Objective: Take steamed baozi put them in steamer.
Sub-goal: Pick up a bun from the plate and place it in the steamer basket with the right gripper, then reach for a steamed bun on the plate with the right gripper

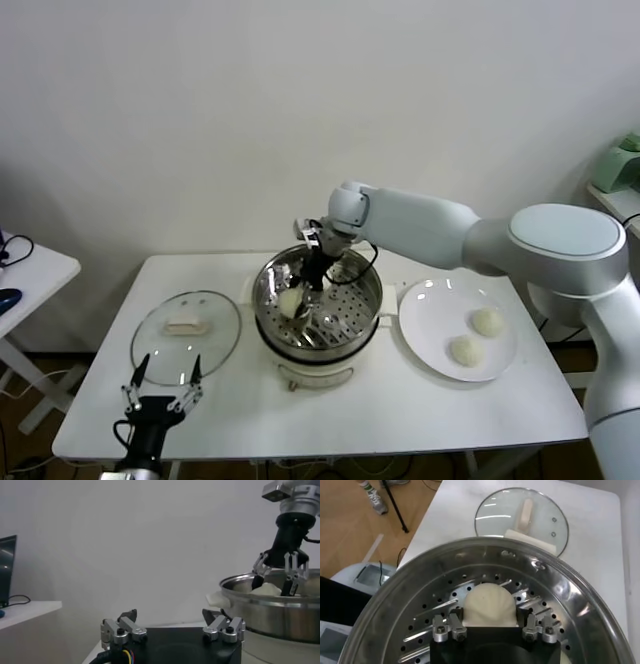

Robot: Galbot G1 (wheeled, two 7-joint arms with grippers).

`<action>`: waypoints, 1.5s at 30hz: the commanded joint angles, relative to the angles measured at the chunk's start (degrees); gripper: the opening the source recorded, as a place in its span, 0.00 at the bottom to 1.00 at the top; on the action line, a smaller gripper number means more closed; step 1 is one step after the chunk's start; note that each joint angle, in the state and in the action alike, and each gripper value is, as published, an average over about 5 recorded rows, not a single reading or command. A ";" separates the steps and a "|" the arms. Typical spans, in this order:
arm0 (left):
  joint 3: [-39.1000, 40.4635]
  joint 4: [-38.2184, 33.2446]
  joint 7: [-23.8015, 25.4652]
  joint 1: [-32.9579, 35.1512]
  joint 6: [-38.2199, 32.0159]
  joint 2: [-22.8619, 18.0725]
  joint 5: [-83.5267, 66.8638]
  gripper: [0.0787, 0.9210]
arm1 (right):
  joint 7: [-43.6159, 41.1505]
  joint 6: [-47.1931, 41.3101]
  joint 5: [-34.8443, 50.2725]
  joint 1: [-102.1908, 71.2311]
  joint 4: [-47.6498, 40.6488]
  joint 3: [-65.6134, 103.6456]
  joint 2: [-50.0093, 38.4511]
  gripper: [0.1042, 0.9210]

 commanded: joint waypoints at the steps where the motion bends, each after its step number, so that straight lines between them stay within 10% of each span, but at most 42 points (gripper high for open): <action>1: 0.10 0.13 0.01 0.03 -0.04 -0.04 -0.03 0.88 | -0.15 0.10 -0.86 -0.34 -0.05 -0.12 0.37 0.70; 25: -0.05 -1.12 0.05 0.15 0.56 -0.22 -1.74 0.88 | -1.09 1.94 -2.68 2.92 2.67 0.36 -1.62 0.88; 45: -0.18 -2.32 0.15 -1.08 2.13 0.13 -3.17 0.88 | -6.86 4.72 -12.56 20.83 27.66 -5.40 -37.40 0.88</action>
